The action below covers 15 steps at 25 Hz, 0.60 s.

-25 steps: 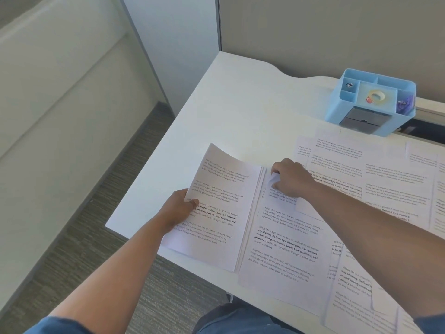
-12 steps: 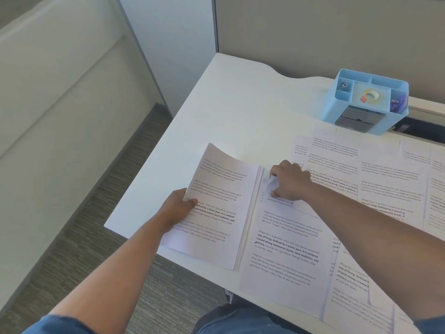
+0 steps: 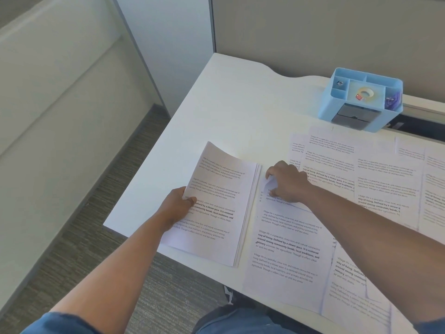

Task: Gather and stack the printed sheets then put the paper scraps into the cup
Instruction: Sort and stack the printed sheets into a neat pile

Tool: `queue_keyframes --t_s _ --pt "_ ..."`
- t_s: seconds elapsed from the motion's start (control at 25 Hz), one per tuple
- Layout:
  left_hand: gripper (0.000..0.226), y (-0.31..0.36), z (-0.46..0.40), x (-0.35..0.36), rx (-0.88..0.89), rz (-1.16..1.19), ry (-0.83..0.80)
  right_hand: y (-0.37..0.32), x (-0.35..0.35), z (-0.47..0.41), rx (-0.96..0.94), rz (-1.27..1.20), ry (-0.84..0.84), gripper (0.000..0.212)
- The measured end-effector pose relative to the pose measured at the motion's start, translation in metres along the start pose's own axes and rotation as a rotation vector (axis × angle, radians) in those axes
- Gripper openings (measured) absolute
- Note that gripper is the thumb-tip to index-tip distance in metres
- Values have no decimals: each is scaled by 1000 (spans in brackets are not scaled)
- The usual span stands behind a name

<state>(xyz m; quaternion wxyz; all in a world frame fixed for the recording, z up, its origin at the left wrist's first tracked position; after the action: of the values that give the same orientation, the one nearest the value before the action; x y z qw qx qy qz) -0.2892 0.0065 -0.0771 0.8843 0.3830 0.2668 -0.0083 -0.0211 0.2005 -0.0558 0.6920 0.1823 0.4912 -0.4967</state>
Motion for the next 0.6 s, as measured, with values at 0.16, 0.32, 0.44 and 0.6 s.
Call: queue_keyframes --t_s 0.16,0.32,0.44,0.6 --pt "17 1 2 0 -7 12 8 -3 1 2 -7 6 -12 41" --pt "17 -1 1 0 -8 8 9 0 2 4 42 -66 -33 47" --pt "18 0 1 1 -5 14 4 4 2 6 59 -96 -13 38" --pt "18 1 1 2 1 12 2 4 -6 9 39 -193 -7 18"
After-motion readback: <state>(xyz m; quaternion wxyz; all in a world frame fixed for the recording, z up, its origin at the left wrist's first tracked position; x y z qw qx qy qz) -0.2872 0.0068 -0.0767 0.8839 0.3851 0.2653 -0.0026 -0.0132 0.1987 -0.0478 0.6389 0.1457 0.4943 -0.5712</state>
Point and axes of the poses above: each hand's wrist, its own z-axis away from the middle knuckle, its own x-axis out of the palm, y = z × x, the point moved 10 cm from there along -z, towards the middle knuckle, and after that the axes turned 4 degrees about y, right-handed, at the moved point
